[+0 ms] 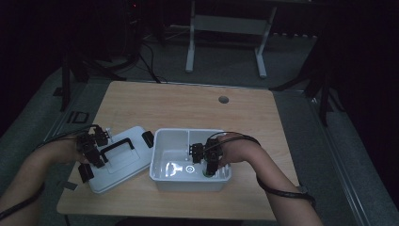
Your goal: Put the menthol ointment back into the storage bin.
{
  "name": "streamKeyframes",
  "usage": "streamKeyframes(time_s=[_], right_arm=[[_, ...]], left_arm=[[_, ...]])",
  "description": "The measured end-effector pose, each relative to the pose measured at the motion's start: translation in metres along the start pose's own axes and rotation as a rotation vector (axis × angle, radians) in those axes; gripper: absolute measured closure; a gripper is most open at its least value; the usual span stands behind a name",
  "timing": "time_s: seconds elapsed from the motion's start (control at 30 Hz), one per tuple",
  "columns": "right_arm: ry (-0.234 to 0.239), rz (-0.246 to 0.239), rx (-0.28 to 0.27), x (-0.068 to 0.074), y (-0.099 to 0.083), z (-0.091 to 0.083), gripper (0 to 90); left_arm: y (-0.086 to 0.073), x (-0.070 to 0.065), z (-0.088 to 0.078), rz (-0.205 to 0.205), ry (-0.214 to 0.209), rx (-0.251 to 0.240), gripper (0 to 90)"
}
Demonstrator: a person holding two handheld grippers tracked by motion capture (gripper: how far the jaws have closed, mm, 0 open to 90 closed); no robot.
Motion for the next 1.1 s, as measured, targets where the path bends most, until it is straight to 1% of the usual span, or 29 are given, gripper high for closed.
streamKeyframes(time_s=[0.03,0.1,0.13,0.23,0.4,0.53,0.63,0.73,0.83,0.93,0.97,1.03,1.1], right_arm=[[0.006,0.014,0.005,-0.001,0.000,0.002,50.2],[0.004,0.004,0.008,-0.004,0.001,0.007,50.1],[0.006,0.011,0.009,-0.004,0.001,0.009,50.1],[0.014,0.012,0.003,-0.005,0.001,0.013,50.1],[0.010,0.021,0.020,-0.010,0.002,0.024,50.1],[0.002,0.019,0.029,-0.010,0.003,0.028,50.1],[0.004,0.011,0.038,-0.014,0.006,0.034,50.1],[0.012,0.022,0.043,-0.014,0.007,0.038,50.1],[0.011,0.018,0.049,-0.014,0.007,0.041,50.0],[0.009,0.016,0.087,-0.016,0.005,0.048,49.9],[0.010,0.018,0.091,-0.016,0.004,0.049,49.8],[0.020,0.030,0.078,-0.016,0.005,0.047,49.7],[0.024,0.035,0.077,-0.016,0.005,0.048,49.5]], left_arm=[[0.000,0.000,0.000,-0.001,0.000,0.001,49.5],[0.000,0.000,0.000,-0.002,0.002,0.001,49.5],[0.000,0.000,0.000,-0.002,0.001,-0.001,49.5],[0.000,0.001,0.000,-0.003,0.001,-0.002,49.4],[0.000,0.000,0.002,0.000,0.003,0.004,49.5],[0.000,0.000,0.002,0.002,0.003,0.005,49.4],[0.001,0.000,0.003,0.004,0.005,0.009,49.5],[0.001,0.000,0.003,0.006,0.005,0.011,49.5],[0.001,0.000,0.004,0.006,0.006,0.013,49.5],[0.001,0.000,0.005,0.003,0.006,0.016,49.5],[0.001,0.000,0.005,0.003,0.007,0.015,49.5],[0.001,0.000,0.005,0.002,0.007,0.015,49.5],[0.001,0.000,0.005,0.005,0.008,0.017,49.5]])
Point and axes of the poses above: each handheld gripper's, and its own axes: z roughly forward along the jaws, y roughly out of its top, x roughly to its left, the point moved 9 cm from there along z, roughly forward along the jaws, and after that the axes turned 14 degrees about y, right-handed, at the moved point
